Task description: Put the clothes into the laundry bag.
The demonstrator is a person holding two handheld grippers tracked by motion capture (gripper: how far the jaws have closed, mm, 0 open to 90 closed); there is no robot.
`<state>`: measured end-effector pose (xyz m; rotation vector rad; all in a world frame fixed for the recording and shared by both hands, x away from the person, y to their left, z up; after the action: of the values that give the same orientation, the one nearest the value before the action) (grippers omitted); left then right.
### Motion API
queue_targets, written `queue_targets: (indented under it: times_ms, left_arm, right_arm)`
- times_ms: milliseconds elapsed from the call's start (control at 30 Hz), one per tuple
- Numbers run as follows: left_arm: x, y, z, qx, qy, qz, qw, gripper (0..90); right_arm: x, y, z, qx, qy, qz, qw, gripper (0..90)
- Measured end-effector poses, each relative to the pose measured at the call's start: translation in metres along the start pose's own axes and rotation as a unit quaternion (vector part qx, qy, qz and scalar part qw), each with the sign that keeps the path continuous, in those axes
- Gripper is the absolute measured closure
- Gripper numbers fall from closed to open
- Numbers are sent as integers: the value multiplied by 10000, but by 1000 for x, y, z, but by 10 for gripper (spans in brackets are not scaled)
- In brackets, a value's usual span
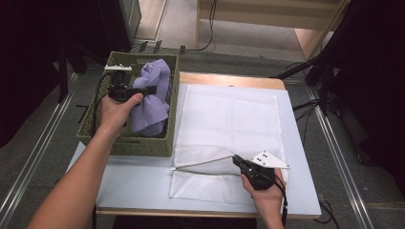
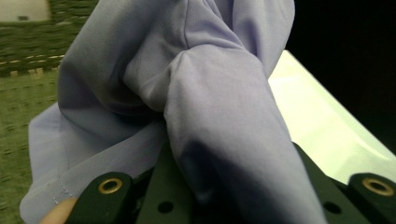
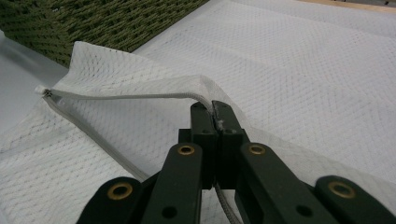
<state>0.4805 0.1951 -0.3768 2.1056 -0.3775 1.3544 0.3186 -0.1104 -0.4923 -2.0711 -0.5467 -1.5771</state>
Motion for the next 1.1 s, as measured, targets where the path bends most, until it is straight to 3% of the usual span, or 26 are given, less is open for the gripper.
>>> queue_targets:
  times_ms: [133,300,433,567,900,1100]
  left_arm:
    - [-2,31,-3,-466,94,36,9989,795]
    - [-13,70,-6,-871,101,189,9960,795]
    - [-21,97,-11,-1173,204,277,9925,795]
    - [-32,122,-14,-1468,234,239,9886,796]
    - [-79,162,-25,-1717,-76,509,9838,795]
    - [-104,180,-36,-1935,-222,354,9802,794]
  right_arm:
    - [0,0,0,-15,-1,18,10000,898]
    - [0,0,1,-20,4,21,10000,898]
    - [0,1,0,-19,0,17,10000,898]
    - [0,2,0,-30,-1,69,10000,898]
    - [0,7,-1,-47,25,111,9999,898]
    - [0,8,0,-68,24,139,9999,898]
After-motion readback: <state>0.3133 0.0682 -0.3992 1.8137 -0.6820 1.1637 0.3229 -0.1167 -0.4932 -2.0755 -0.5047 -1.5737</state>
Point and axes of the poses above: each handheld gripper's, and its own axes: z roughly forward along the jaws, x roughly out of its top, y roughly to its right, the point moved 9 cm from there along z, roughly forward along the jaws, and after that the axes turned 15 degrees about y, right-handed, at the moved point
